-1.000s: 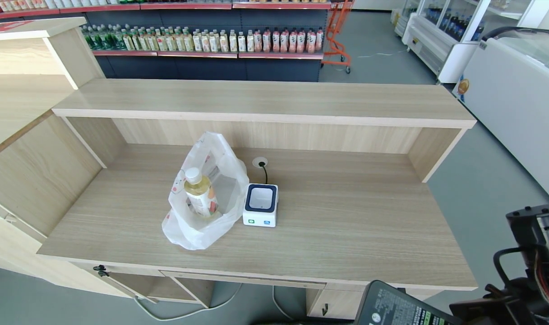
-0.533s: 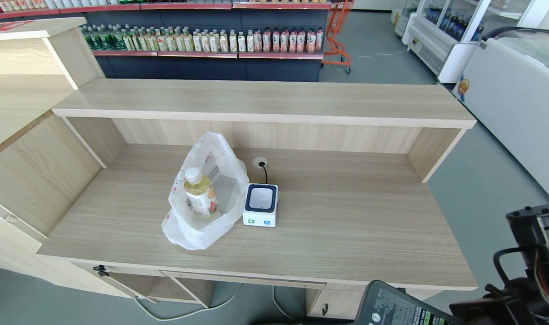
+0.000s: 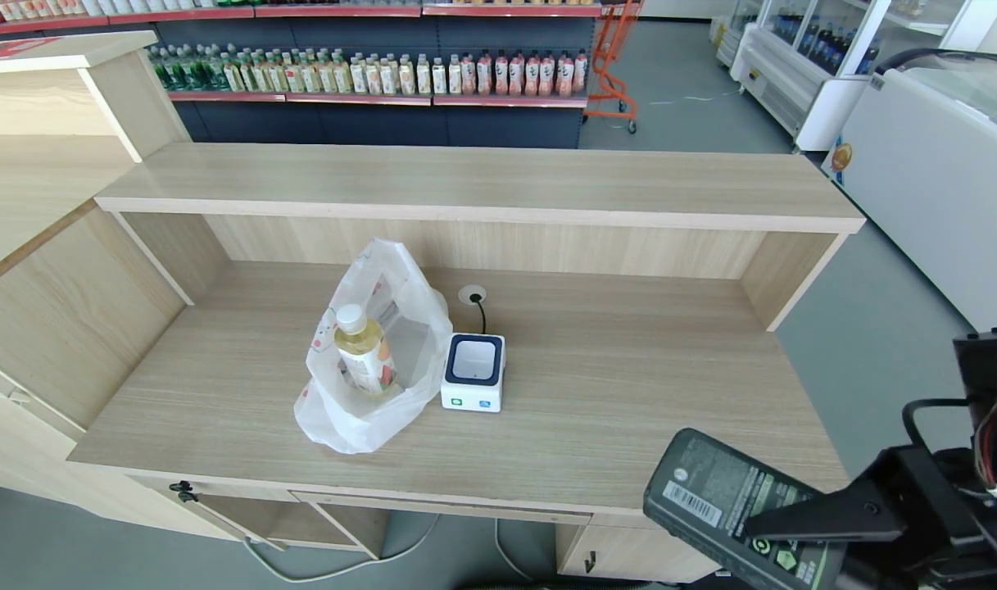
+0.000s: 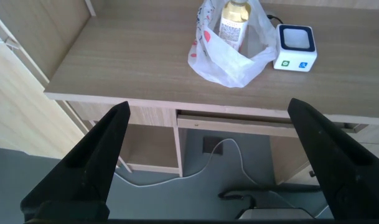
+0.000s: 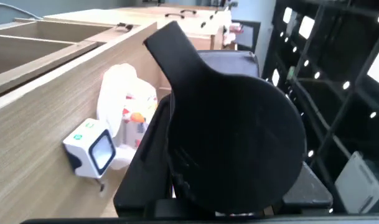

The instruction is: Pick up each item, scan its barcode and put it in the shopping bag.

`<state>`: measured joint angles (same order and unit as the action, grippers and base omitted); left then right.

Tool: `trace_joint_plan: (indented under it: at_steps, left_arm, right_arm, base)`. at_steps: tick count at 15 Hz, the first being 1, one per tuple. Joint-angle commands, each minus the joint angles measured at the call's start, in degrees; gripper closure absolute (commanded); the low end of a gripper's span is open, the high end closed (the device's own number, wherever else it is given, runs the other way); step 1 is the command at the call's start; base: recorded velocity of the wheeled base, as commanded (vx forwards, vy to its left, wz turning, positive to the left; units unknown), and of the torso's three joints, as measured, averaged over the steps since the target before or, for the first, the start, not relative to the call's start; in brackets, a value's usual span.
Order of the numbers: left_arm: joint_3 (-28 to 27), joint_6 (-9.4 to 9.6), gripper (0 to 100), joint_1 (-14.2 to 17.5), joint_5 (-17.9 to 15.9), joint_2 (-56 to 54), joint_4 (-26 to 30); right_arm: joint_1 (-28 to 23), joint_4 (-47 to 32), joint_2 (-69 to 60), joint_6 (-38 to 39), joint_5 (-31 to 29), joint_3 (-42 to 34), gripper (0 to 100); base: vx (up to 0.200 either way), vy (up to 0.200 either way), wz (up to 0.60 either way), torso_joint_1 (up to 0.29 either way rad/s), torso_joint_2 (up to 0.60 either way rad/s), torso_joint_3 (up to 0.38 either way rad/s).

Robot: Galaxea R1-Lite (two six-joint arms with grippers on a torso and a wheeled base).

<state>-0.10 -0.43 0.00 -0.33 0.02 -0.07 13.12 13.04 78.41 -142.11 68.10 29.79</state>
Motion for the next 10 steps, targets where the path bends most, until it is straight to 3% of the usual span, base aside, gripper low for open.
trace_joint_plan:
  at_steps: [1,2,3,8,10]
  left_arm:
    - [0.01,-0.01,0,0.0,-0.02,-0.02,-0.01]
    - [0.01,-0.01,0,0.0,-0.02,-0.02,-0.01]
    - [0.01,-0.01,0,0.0,-0.02,-0.02,-0.01]
    - [0.01,-0.01,0,0.0,-0.02,-0.02,-0.01]
    - [0.01,-0.01,0,0.0,-0.02,-0.02,-0.01]
  right_arm:
    - [-13.2,0.58,-2.82,19.67,-9.39,0.88,100]
    - [-16.98,0.67,-4.41,28.81,-13.96,0.44,100]
    - [-18.39,-0.12,-5.02,37.25,-14.75,-0.44,100]
    - [-22.79,0.84,-4.14,79.62,-13.69,-1.23,100]
    - [-22.52,3.92,-1.77,108.0,-13.78,2.11,100]
  base:
    - [0.0,0.0,0.0,0.0,0.0,0.0]
    - [0.0,0.0,0.0,0.0,0.0,0.0]
    - [0.0,0.0,0.0,0.0,0.0,0.0]
    - [0.0,0.0,0.0,0.0,0.0,0.0]
    - [0.0,0.0,0.0,0.0,0.0,0.0]
